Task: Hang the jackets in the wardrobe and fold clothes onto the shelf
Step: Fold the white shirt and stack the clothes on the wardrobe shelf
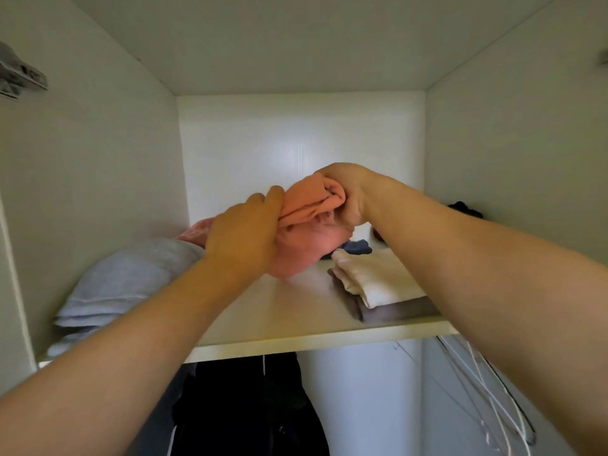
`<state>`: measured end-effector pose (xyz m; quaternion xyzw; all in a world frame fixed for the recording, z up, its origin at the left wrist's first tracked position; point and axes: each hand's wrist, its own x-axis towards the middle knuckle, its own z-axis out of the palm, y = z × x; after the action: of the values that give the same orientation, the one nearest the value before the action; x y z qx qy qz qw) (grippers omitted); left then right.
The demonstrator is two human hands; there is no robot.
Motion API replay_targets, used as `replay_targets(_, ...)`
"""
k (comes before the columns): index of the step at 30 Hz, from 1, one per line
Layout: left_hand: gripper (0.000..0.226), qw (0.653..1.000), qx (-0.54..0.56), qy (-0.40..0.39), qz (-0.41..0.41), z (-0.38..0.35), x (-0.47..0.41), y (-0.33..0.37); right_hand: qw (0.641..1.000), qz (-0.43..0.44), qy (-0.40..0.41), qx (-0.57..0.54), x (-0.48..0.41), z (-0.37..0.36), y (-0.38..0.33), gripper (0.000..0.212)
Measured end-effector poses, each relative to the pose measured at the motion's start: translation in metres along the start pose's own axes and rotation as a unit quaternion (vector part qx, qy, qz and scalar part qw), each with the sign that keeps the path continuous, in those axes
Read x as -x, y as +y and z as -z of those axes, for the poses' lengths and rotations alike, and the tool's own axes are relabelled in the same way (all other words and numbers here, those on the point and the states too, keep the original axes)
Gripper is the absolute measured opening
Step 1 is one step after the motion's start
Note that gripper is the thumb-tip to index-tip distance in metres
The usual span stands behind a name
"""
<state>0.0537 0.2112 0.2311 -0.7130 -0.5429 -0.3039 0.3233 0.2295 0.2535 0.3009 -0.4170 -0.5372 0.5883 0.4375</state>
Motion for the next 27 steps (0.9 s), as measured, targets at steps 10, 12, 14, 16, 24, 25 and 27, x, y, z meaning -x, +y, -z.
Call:
replay_targets(10, 0.052, 0.952, 0.258, 0.142, -0.088, -0.006, -0.082, 0.065, 0.971, 0.174, 0.157, -0.048, 0.069, 0.059, -0.051, 0.02)
replay_targets(12, 0.056, 0.941, 0.303, 0.109, -0.108, -0.025, -0.08, 0.079, 0.929, 0.234, 0.285, 0.001, 0.08, 0.071, -0.03, 0.018)
replay_targets(14, 0.039, 0.95, 0.28, 0.033, -0.137, -0.056, -0.068, 0.082, 0.927, 0.193, 0.315, 0.068, 0.097, 0.076, 0.005, 0.025)
replay_targets(16, 0.015, 0.952, 0.221, -0.047, -0.209, -0.084, -0.051, 0.077, 0.943, 0.008, 0.248, 0.223, 0.121, 0.08, 0.041, 0.044)
replay_targets(24, 0.028, 0.928, 0.222, -0.194, -0.227, -0.052, -0.049, 0.06, 0.724, 0.058, 0.337, 0.599, 0.128, 0.117, 0.012, 0.062)
replay_targets(25, 0.026, 0.927, 0.226, -0.189, -0.233, -0.047, -0.048, 0.058, 0.69, 0.086, 0.368, 0.618, 0.121, 0.123, 0.004, 0.056)
replay_targets(27, 0.008, 0.923, 0.248, -0.182, -0.231, -0.039, -0.042, 0.057, 0.643, 0.123, 0.398, 0.643, 0.107, 0.134, -0.001, 0.045)
